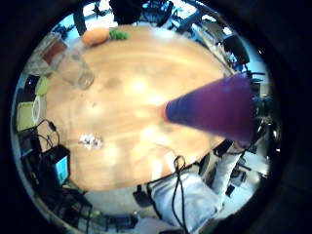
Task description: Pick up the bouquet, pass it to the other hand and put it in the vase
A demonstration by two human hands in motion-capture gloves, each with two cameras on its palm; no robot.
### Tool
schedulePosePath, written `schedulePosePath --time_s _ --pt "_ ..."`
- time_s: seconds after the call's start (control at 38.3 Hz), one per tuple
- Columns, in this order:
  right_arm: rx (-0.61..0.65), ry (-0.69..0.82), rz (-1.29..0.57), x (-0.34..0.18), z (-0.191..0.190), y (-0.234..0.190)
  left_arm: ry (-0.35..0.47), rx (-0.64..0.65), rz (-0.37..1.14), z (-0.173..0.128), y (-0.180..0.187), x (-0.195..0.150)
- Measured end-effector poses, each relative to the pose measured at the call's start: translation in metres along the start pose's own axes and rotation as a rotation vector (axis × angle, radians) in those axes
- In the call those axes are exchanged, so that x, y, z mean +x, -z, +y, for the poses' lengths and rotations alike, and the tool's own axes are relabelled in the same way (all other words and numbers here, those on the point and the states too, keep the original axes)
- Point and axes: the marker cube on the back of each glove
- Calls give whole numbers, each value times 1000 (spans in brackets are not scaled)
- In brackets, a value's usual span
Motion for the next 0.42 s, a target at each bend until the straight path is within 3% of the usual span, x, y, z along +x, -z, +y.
schedulePosePath --time_s 0.13,0.23,0.42 --pt "29 -165 47 22 5 12 8 29 -67 8 14 -13" --pt "45 -154 118 2 11 20 13 59 -117 9 25 -23" --pt "83 -215 309 -29 21 30 -3 -44 54 18 27 -23"
